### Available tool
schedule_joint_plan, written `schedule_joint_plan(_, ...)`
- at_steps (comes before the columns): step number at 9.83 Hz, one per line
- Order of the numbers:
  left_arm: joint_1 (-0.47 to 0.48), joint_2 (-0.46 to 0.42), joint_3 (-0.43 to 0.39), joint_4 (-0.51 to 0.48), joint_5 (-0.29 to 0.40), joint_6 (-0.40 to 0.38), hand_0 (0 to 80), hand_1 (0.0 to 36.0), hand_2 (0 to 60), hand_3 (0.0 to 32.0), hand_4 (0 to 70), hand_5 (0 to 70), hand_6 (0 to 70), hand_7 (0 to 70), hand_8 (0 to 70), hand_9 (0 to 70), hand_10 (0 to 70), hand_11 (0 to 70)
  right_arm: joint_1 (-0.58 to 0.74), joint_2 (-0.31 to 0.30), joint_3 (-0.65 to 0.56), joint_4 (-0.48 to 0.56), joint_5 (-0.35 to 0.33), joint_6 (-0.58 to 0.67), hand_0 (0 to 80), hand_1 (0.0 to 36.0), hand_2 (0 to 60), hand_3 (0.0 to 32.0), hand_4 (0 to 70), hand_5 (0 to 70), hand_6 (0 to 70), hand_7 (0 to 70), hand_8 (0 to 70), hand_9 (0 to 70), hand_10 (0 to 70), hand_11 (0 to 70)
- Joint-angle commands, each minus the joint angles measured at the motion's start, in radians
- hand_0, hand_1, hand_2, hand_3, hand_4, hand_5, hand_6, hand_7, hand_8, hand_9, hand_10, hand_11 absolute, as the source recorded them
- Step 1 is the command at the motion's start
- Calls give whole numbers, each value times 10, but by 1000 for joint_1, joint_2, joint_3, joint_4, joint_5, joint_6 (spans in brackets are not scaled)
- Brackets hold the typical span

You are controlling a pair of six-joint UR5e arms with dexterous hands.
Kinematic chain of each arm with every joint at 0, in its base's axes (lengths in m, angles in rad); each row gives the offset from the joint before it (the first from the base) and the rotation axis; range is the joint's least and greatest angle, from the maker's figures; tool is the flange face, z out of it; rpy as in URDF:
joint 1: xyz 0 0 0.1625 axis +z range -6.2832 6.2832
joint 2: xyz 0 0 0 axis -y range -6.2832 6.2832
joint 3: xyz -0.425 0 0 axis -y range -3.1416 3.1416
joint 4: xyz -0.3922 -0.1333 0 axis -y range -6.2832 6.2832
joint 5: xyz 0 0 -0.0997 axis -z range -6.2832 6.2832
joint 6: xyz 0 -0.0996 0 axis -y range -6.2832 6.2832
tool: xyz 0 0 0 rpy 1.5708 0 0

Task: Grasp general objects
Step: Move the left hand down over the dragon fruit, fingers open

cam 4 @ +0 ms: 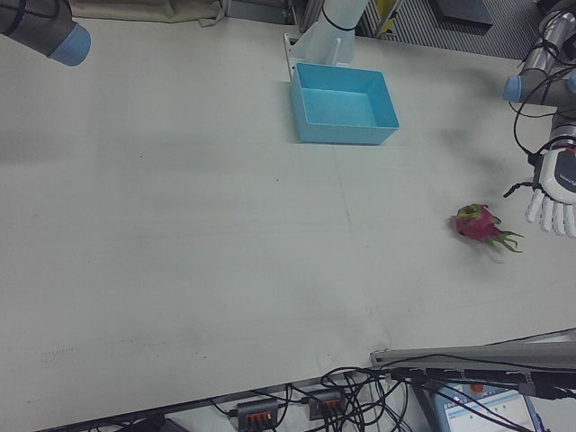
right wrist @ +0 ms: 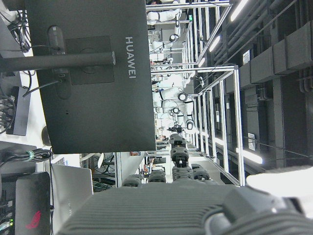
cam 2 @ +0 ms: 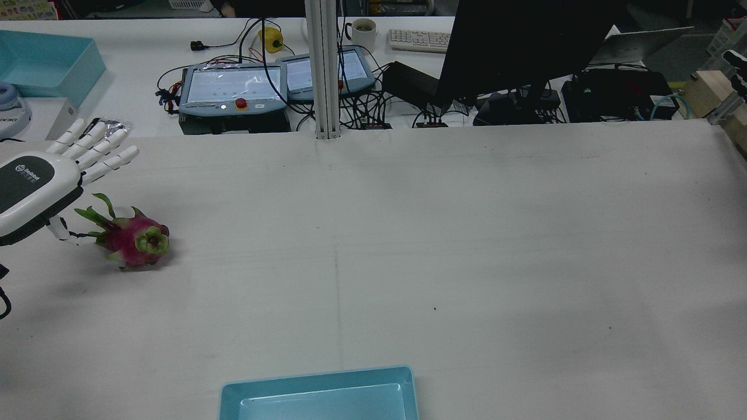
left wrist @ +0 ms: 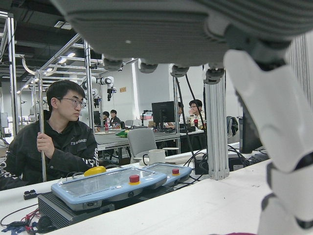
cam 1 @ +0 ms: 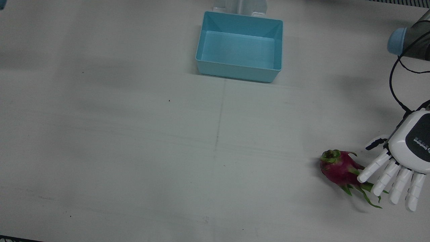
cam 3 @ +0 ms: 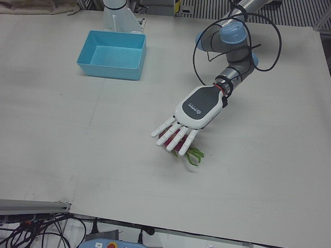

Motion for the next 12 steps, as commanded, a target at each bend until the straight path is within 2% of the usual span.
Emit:
schedule_joint_plan(1,34,-21,0,58,-10,72,517,259,275,284,0,0,0,0,0,0,0,0,0,-1,0,0,0,-1,0,0,0,0,0,0,0,0,0,0,0,0)
schedule_joint_plan(2,34,-56,0,127,-6,75,519,258,270,314,0,0,0,0,0,0,0,0,0,-1,0,0,0,-1,0,0,0,0,0,0,0,0,0,0,0,0)
schedule_joint_plan(3,36,-74,-2,163,-4,75,517,253,258,320,0,0,0,0,0,0,0,0,0,0,0,0,0,-1,0,0,0,0,0,0,0,0,0,0,0,0)
schedule_joint_plan(4,60,-75,1,169,-7,78,496,202,143,320,0,0,0,0,0,0,0,0,0,0,0,0,0,-1,0,0,0,0,0,0,0,0,0,0,0,0)
schedule_joint_plan(5,97,-78,8,181,-10,101,488,171,58,320,0,0,0,0,0,0,0,0,0,-1,0,0,0,-1,0,0,0,0,0,0,0,0,0,0,0,0)
schedule_joint_plan(6,103,-98,2,212,-10,157,498,181,50,320,0,0,0,0,0,0,0,0,0,0,0,0,0,1,0,0,0,0,0,0,0,0,0,0,0,0)
schedule_joint_plan(7,108,-133,5,247,-12,167,496,175,32,320,0,0,0,0,0,0,0,0,0,0,0,0,0,-1,0,0,0,0,0,0,0,0,0,0,0,0)
schedule_joint_plan(8,123,-143,6,258,-19,167,496,169,11,320,0,0,0,0,0,0,0,0,0,0,0,0,0,-1,0,0,0,0,0,0,0,0,0,0,0,0)
schedule_joint_plan(10,163,-170,23,273,-49,167,498,177,30,320,0,0,0,0,0,0,0,0,0,-1,0,0,0,-1,0,0,0,0,0,0,0,0,0,0,0,0)
schedule_joint_plan(12,176,-212,89,277,-52,168,487,163,26,320,0,0,0,0,0,0,0,0,0,0,0,0,0,-1,0,0,0,0,0,0,0,0,0,0,0,0)
